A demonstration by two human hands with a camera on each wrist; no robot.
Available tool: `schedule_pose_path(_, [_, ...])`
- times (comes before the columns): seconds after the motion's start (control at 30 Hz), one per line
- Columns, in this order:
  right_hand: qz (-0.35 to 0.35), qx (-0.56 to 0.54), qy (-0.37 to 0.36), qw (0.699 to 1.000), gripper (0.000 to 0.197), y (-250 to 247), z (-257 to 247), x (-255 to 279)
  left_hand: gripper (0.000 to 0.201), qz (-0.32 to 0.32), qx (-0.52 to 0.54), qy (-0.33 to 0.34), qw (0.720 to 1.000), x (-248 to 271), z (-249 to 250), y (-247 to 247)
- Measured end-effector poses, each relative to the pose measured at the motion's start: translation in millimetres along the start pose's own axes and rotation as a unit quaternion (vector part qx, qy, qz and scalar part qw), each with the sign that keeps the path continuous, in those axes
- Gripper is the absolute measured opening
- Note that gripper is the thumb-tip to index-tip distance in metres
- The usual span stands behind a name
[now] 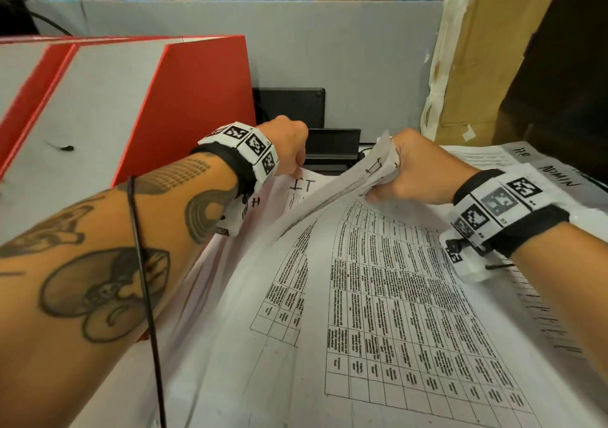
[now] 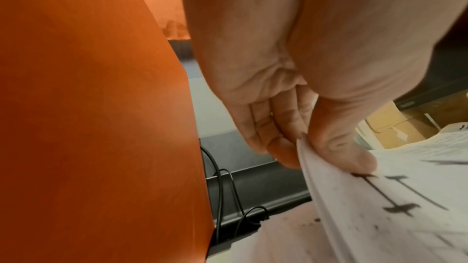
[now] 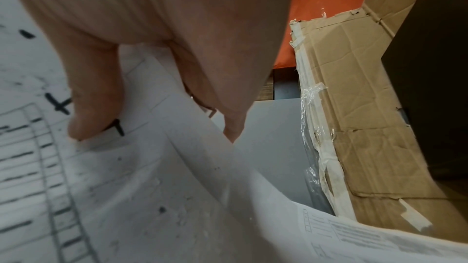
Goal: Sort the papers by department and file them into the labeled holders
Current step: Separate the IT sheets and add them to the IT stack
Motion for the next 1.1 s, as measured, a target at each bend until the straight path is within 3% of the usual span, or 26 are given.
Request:
schedule_pose_path(0.13, [0.000,0.013,0.008,1.000,0.031,0.8,1.4,-1.7,0.019,0.019,-0.001,0.014,1.000,2.4,0.8,-8.2])
schedule_pose_path(0.23, [0.007,0.025,0.011,1.000,0.041,3.3,0.0,-3.6,0.012,0.050,0.023,0.032,0.998,8.2,6.2,-23.2])
schedule_pose_path(0.3, [0.012,0.038,0.007,0.999,0.045,4.2,-1.3,-5.1,0.011,0.075,0.085,0.065,0.991,11.8,15.4,-37.9])
schedule_pose_path(0.37, [0.005,0.038,0.007,0.999,0.037,7.0,-0.6,-6.3,0.012,0.047,0.159,0.093,0.982,17.7,27.7,-49.4])
schedule_pose_path(0.47, [0.027,0.036,0.015,0.999,0.025,2.0,4.5,-6.3,0.027,-0.047,0.276,0.138,0.950,28.9,48.0,-53.2])
schedule_pose_path(0.5, [0.035,0.030,0.012,0.999,0.028,0.0,5.2,-5.8,0.036,-0.062,0.337,0.131,0.930,28.8,49.6,-52.0])
schedule_pose_path(0.57, [0.049,-0.005,0.003,0.999,0.040,-4.5,3.0,-2.8,0.050,-0.067,0.436,0.054,0.896,20.6,38.7,-43.6])
schedule_pose_path(0.6, [0.049,-0.027,0.002,0.998,0.048,-6.1,2.3,-1.0,0.051,-0.062,0.423,0.033,0.903,16.3,30.9,-36.7])
schedule_pose_path(0.63, [0.043,-0.041,-0.001,0.998,0.053,-7.0,2.3,0.2,0.044,-0.055,0.353,0.033,0.933,11.0,23.2,-30.0])
schedule_pose_path(0.7, [0.021,-0.027,-0.014,0.999,0.044,-6.4,2.1,2.3,0.028,-0.091,0.160,0.047,0.982,5.2,9.5,-7.8])
schedule_pose_path(0.77, [0.010,-0.006,-0.021,1.000,0.030,-5.4,3.2,2.5,0.042,-0.146,0.013,0.034,0.989,5.7,-1.2,15.2])
schedule_pose_path(1.0, [0.013,-0.020,-0.011,1.000,0.022,-1.4,3.7,1.0,0.061,-0.105,0.004,0.005,0.994,5.4,-5.6,30.0])
schedule_pose_path(1.1, [0.007,-0.012,-0.006,1.000,0.027,-0.3,1.9,0.8,0.055,-0.089,0.012,0.003,0.996,4.3,-6.7,27.7])
Point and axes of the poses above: each hand's wrist, its own x-axis away from the middle knuckle, its own y-axis out of the palm, z = x × y, the point moved 5 cm from there along -x, towards the middle knuckle, and after that the axes turned 6 degrees about z, right-handed, at the moved point
